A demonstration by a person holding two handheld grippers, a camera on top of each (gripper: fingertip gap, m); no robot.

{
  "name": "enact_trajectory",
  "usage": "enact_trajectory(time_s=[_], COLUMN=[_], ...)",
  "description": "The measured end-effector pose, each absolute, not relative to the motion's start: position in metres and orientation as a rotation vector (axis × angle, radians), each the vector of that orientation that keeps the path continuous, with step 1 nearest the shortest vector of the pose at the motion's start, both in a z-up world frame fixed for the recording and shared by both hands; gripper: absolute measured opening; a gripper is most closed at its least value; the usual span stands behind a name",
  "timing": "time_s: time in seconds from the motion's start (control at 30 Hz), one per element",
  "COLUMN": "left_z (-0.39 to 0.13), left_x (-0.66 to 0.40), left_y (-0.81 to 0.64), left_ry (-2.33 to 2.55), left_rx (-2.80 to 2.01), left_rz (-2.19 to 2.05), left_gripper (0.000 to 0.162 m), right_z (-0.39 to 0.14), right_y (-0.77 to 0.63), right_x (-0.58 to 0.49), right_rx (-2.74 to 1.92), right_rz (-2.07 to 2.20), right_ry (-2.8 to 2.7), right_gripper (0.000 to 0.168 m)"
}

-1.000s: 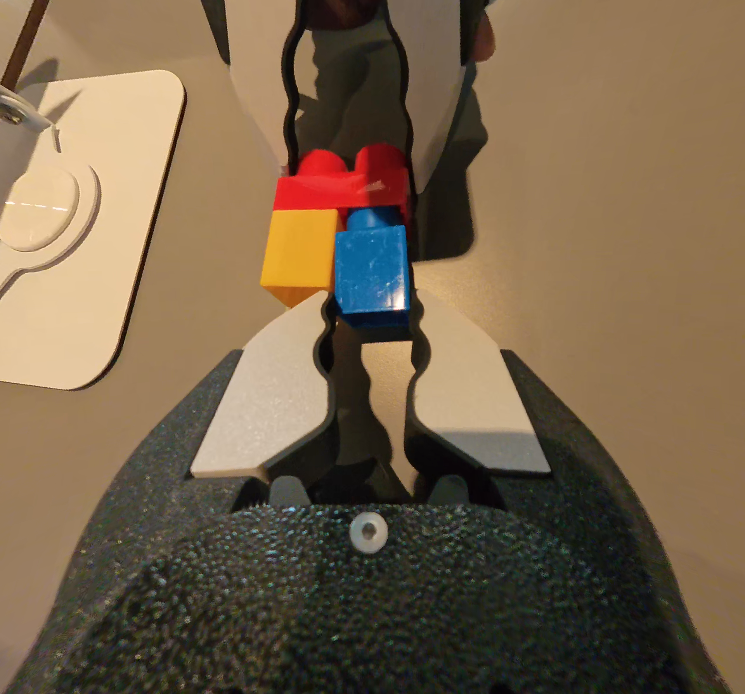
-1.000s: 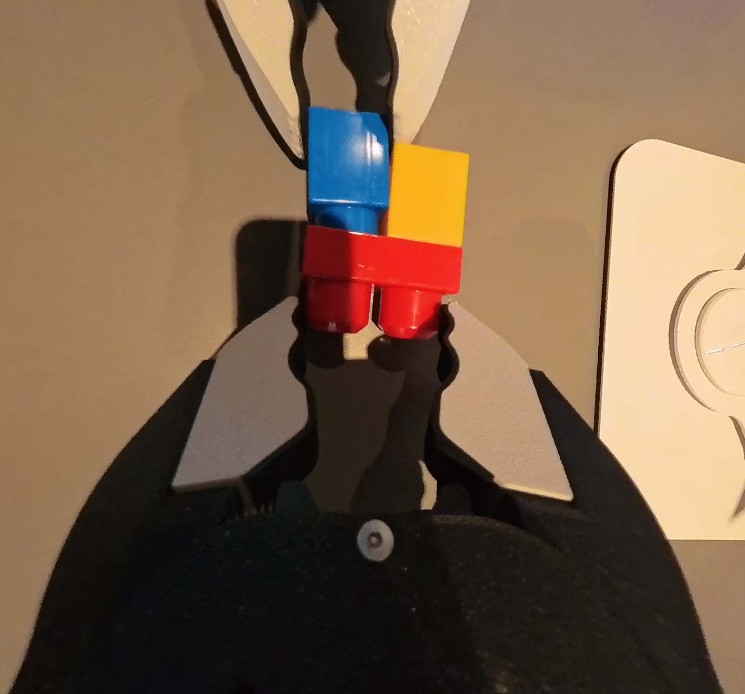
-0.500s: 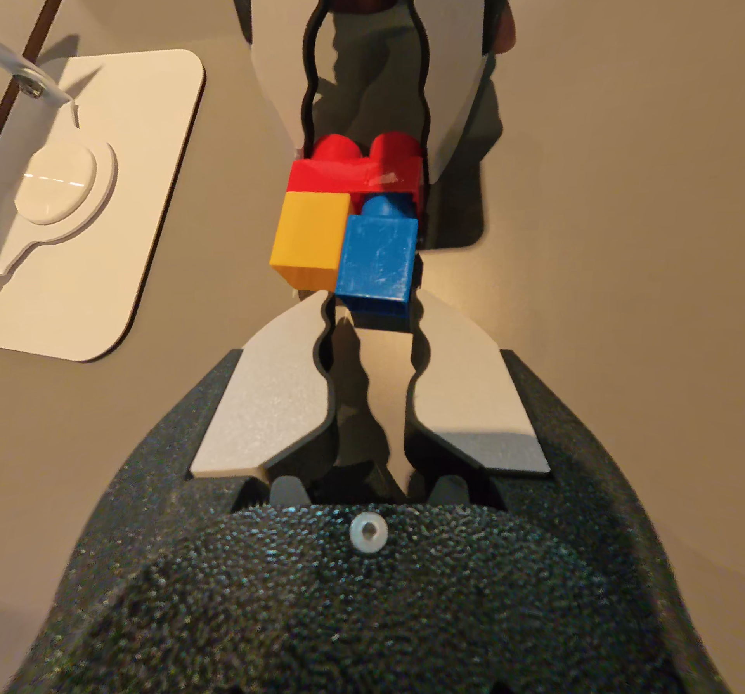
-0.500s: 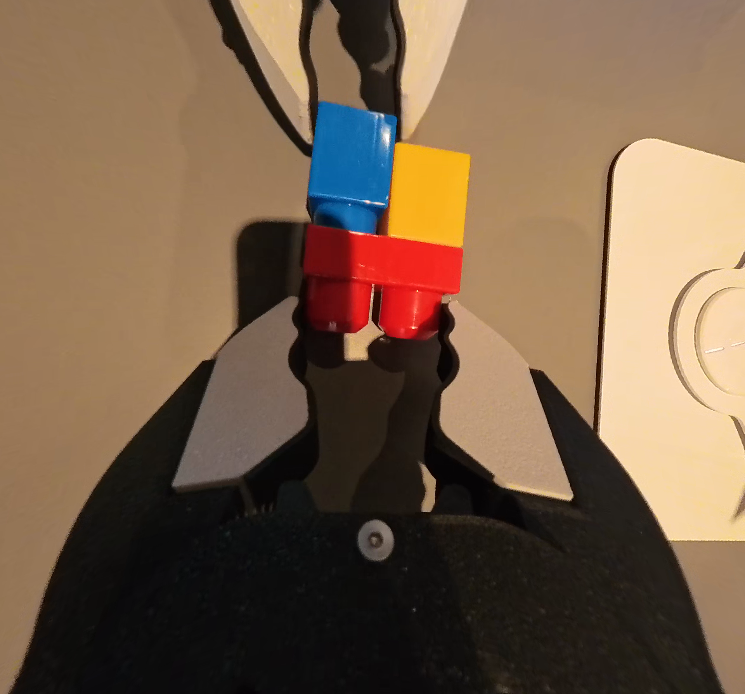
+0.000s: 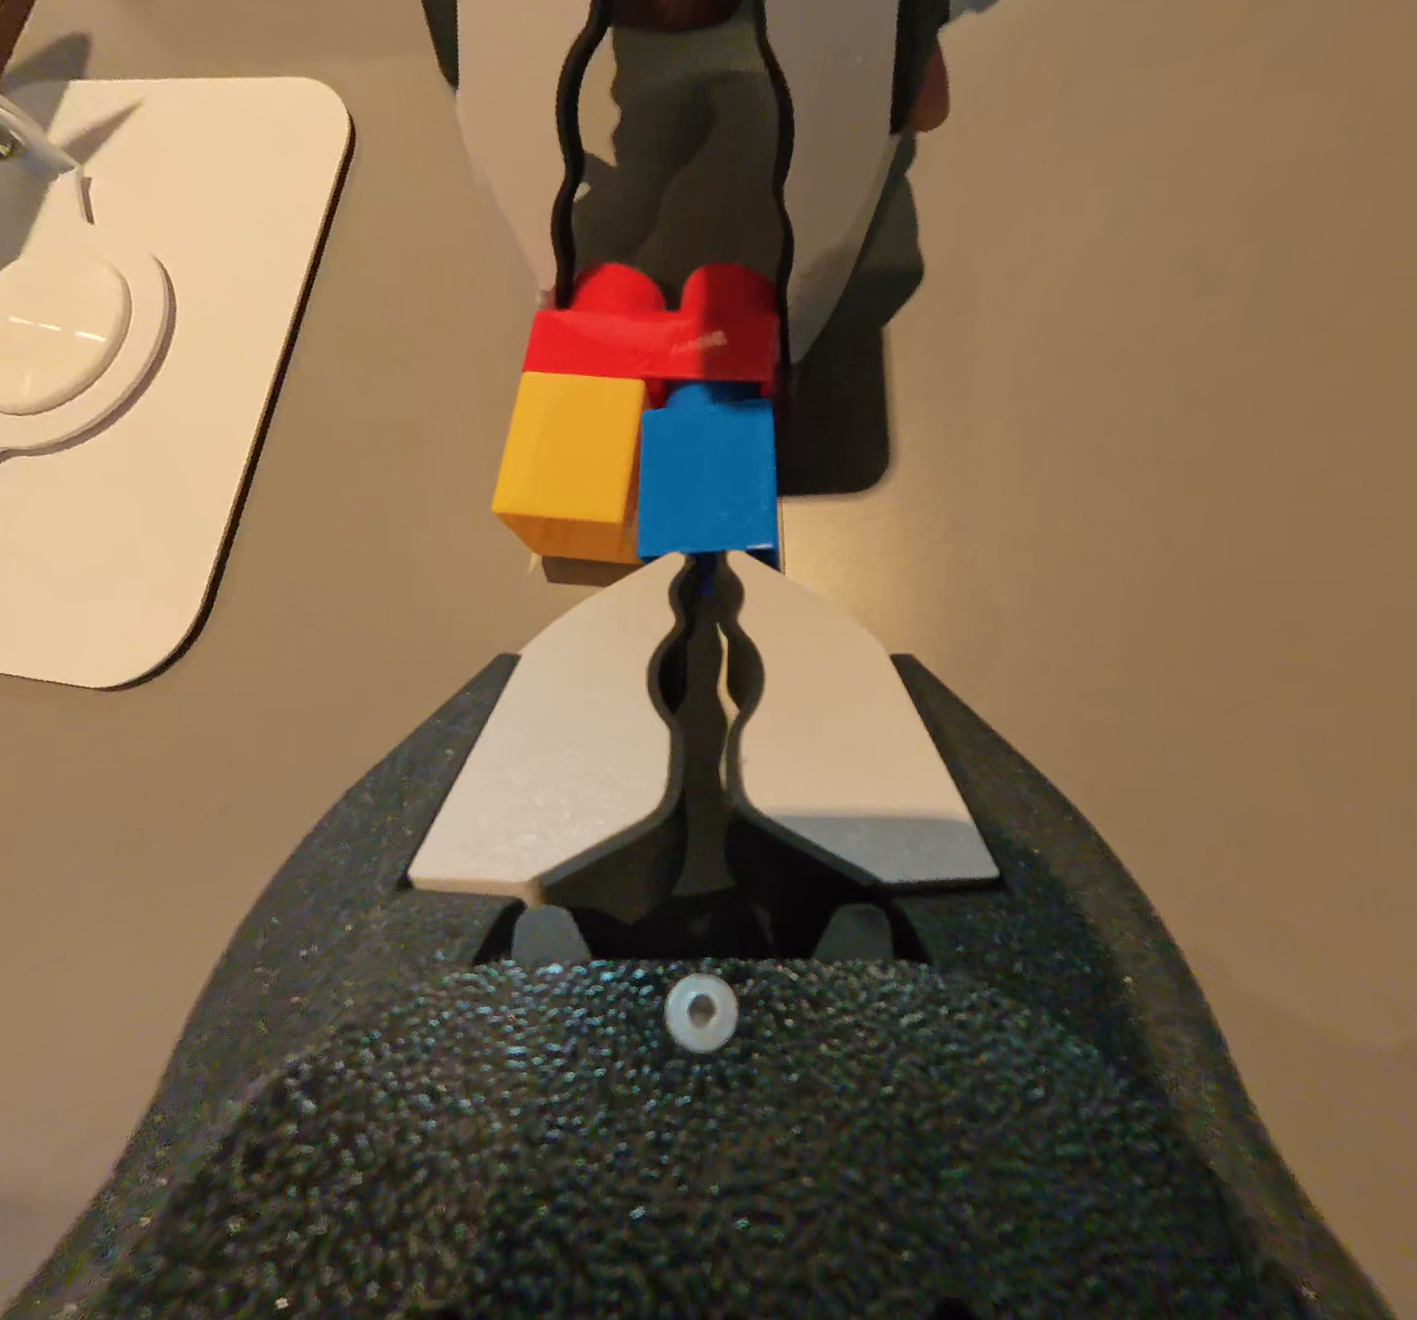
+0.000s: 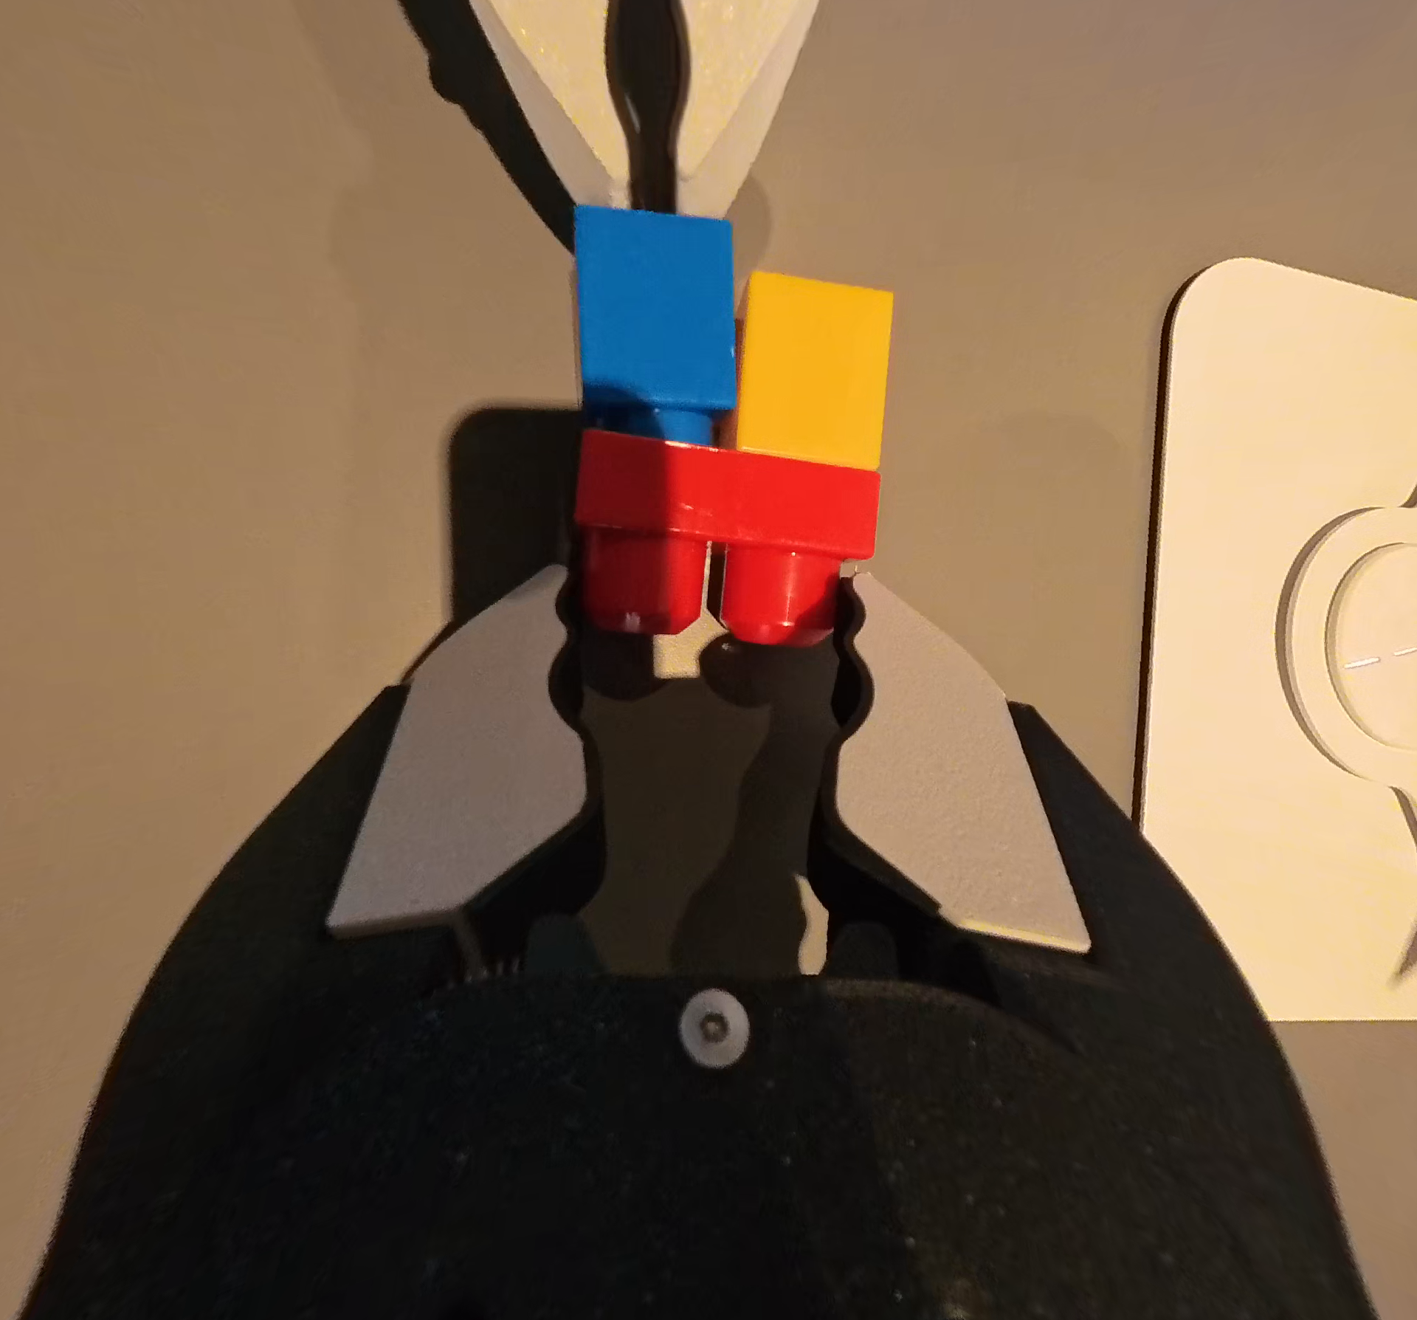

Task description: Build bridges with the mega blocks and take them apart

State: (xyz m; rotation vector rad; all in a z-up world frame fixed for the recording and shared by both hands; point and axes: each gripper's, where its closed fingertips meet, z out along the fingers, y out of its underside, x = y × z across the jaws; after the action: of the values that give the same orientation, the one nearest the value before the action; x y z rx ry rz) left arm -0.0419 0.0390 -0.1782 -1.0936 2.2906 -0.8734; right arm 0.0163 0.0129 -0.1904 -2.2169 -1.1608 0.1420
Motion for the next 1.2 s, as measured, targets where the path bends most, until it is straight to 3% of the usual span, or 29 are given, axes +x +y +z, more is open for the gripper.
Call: enact_trajectory(time_s=[0.5,0.97,1.2], left_z=[-0.164,-0.180,-0.187], left_x=[-0.032,-0.037,-0.050], left_y=[0.031,0.036,0.058], left_ry=[2.174,2.256,2.251], left_rx=[-1.021,-0.980,-1.174], left_rz=[-1.149,-0.983,-0.947], left_gripper=[0.000,0.000,0.031], right_z=[-0.191,-0.191,-0.192], right_y=[0.013,0.013,0.013], right_x=[0.016,0.013,0.013], right_rx=[-2.213,-2.209,-2.253], right_rz=[0.178,0.154,0.147], right_ry=[-1.136,-1.159,-1.137], right_gripper=[0.064,0.064,0.064])
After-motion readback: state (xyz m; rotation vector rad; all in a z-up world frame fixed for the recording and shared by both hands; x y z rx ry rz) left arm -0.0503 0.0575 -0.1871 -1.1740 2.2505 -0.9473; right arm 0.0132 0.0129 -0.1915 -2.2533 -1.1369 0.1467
